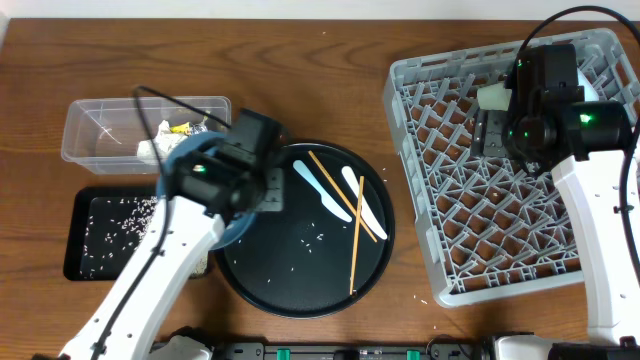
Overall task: Sort waste into correct bins and load items into the dishwasher rack
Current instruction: 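Lift the blue plate with left gripper and carry it over the rice tray, then tilt the blue plate with left gripper to pour rice onto the tray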
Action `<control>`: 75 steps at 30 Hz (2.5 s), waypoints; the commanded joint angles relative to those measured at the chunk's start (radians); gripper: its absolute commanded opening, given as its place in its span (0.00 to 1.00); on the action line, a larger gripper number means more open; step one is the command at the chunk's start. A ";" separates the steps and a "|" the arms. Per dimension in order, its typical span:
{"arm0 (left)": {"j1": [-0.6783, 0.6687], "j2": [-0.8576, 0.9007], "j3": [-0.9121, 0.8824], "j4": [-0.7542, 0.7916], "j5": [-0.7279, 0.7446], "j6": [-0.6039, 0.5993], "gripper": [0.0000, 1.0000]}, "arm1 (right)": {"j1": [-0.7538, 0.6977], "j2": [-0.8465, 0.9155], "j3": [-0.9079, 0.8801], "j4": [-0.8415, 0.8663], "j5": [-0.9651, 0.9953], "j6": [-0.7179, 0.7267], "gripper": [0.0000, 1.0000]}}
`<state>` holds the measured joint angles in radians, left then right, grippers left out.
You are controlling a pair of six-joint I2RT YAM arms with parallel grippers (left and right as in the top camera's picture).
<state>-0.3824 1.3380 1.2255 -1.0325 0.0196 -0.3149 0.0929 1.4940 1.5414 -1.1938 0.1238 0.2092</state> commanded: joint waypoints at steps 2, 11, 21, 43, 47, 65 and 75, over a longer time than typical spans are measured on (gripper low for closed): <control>0.122 -0.033 0.003 -0.006 0.122 0.010 0.06 | -0.007 -0.010 -0.001 -0.003 0.005 0.014 0.79; 0.345 -0.032 -0.012 -0.006 0.393 0.134 0.06 | -0.007 -0.010 -0.001 -0.005 0.005 0.014 0.79; 0.592 -0.032 -0.028 -0.011 0.630 0.305 0.06 | -0.007 -0.010 -0.001 -0.010 0.005 0.014 0.79; 1.057 0.021 -0.139 -0.025 1.308 0.549 0.06 | -0.007 -0.010 -0.001 -0.011 0.008 0.014 0.79; 1.131 0.057 -0.187 -0.025 1.482 0.584 0.06 | -0.007 -0.010 -0.001 -0.011 0.008 0.014 0.79; 1.213 0.104 -0.199 -0.036 1.553 0.576 0.06 | -0.007 -0.010 -0.001 -0.007 0.008 0.014 0.79; 1.213 0.104 -0.199 -0.032 1.259 0.449 0.06 | -0.007 -0.010 -0.001 -0.007 0.007 0.014 0.79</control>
<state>0.8284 1.4422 1.0267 -1.0660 1.4322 0.2119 0.0929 1.4940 1.5414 -1.2026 0.1242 0.2092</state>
